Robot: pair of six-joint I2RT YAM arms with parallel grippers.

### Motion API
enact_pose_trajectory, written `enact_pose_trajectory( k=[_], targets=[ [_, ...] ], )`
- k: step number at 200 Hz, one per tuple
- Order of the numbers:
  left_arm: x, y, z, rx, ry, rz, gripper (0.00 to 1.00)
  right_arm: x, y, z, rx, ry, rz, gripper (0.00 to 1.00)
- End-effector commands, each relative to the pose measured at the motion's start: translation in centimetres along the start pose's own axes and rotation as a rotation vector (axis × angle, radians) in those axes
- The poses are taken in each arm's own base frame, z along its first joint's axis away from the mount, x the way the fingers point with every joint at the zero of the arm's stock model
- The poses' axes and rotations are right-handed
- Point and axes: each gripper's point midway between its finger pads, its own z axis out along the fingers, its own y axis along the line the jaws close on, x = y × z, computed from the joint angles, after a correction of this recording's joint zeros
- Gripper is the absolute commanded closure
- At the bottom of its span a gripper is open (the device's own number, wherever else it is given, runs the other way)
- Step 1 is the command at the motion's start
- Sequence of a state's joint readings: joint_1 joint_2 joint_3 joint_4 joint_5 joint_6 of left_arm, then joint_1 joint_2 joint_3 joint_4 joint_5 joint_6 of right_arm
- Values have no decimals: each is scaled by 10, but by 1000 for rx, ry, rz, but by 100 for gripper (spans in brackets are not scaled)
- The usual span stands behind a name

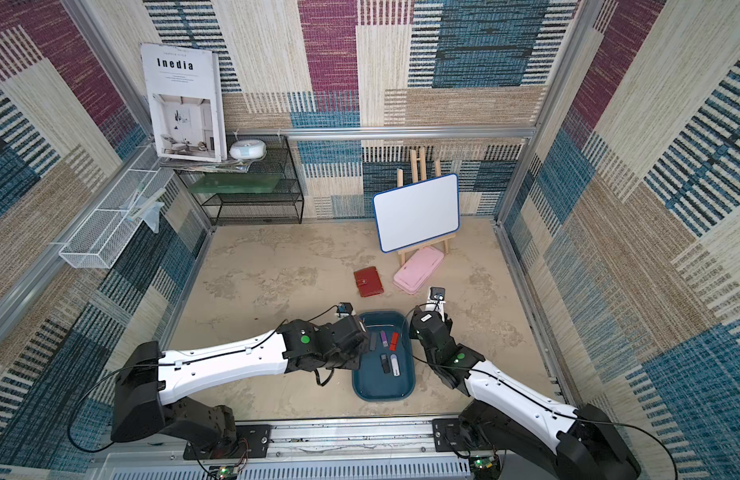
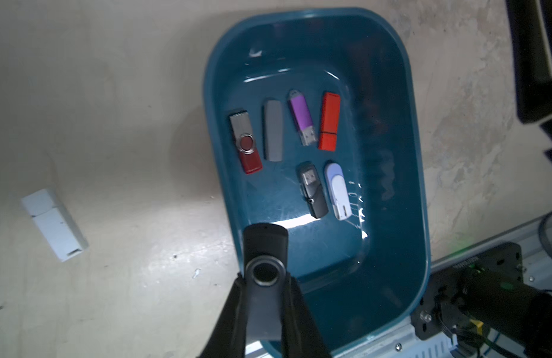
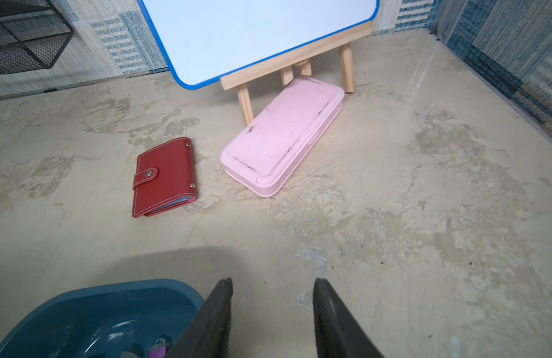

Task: Put the usb flash drive into the storage box
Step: Place the USB flash in the storage box.

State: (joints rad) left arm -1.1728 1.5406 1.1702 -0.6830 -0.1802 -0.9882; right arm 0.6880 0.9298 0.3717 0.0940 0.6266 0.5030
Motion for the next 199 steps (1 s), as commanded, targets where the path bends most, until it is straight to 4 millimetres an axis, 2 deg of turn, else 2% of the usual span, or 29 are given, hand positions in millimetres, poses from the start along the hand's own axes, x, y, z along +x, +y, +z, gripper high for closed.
enact_pose_trajectory(
  k=[1,40,62,86,143,162,199],
  targets=[
    [3,-18,9,-1,-4,-12,100,-2,-10,-1,44,-18,23,53],
    [2,-35,30,-33,11,-7,100,-3,-15,-2,55,-23,36,53],
    [7,-32,45,-85,29,-14,100,-3,-16,-2,59,-25,38,53],
    [6,-18,59,-171,12,-44,100,-4,-16,-3,56,-26,41,53],
    [17,-18,89,-213,64,-41,98,-3,-18,-3,61,-23,42,53],
    [20,-15,96,-219,79,-45,95,-3,-17,-3,59,-23,43,53],
    [20,-12,102,-227,88,-54,83,-2,-16,-2,56,-20,44,53]
  ],
)
